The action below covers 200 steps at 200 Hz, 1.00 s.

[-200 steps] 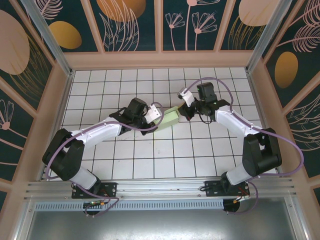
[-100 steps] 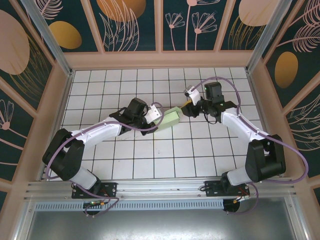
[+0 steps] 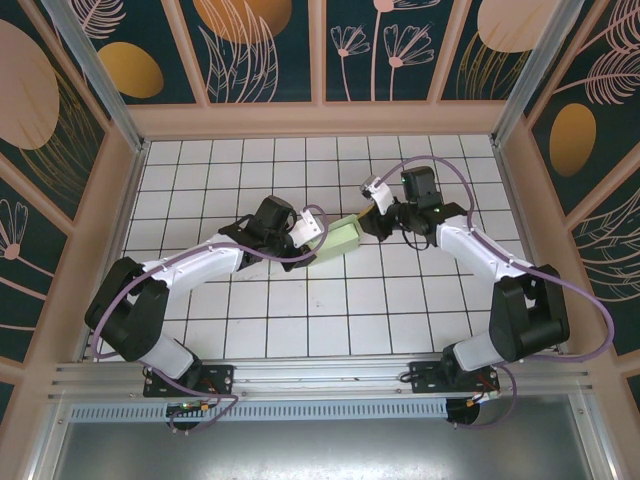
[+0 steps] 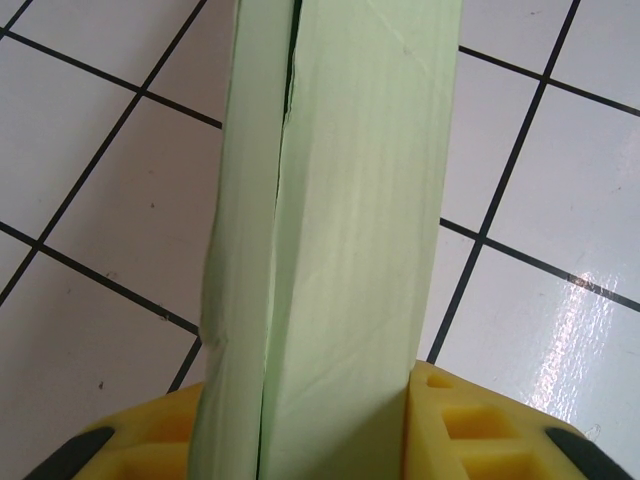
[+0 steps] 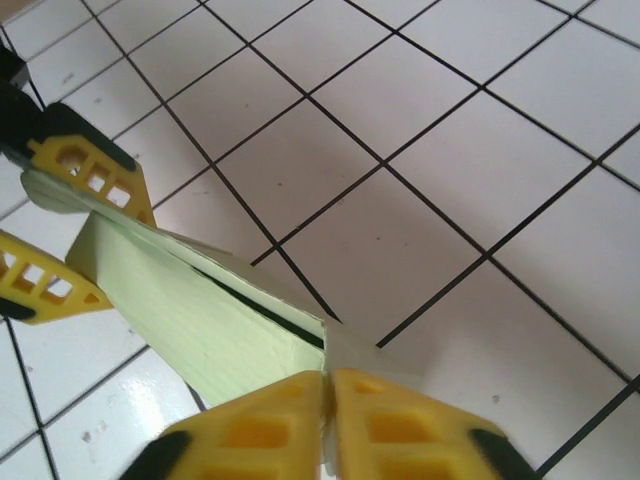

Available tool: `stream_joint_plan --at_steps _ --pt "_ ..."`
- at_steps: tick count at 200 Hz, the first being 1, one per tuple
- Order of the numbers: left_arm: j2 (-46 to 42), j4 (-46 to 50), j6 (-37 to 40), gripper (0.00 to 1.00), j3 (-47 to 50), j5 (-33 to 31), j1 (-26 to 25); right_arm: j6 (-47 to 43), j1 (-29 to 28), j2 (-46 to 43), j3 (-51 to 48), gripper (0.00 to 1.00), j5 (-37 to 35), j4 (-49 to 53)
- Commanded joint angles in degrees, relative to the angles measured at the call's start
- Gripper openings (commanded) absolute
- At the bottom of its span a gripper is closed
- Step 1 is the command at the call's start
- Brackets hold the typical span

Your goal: Fold the paper box

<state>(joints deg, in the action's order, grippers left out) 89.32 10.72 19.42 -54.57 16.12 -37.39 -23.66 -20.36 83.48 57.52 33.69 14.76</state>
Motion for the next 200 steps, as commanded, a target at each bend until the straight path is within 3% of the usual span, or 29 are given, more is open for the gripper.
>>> stream_joint_plan --at_steps 1,45,83,132,200 --pt "1.9 5.7 0.1 0.32 0.2 1.9 0.1 -0.8 -0.3 0.7 1.7 0.0 0.9 1.5" --pt "1.4 5.0 -0.3 0.37 0.5 2.1 0.1 -0.5 -1.5 0.6 2.1 0.0 -2.9 2.2" --pt "2.3 3.8 -2.1 0.38 0.2 1.2 0.2 8.5 -2.1 -1.1 0.7 0.0 -6.0 -3.3" --pt "3.7 3.6 -3.2 0.34 -0.8 0.3 0.1 21.9 -6.6 -6.3 -6.8 0.0 -16.9 -13.2" --pt "5.1 4.7 -5.2 0.34 -3.6 -0.6 0.1 28.5 -10.4 -12.0 -19.6 0.0 -24.9 -27.3"
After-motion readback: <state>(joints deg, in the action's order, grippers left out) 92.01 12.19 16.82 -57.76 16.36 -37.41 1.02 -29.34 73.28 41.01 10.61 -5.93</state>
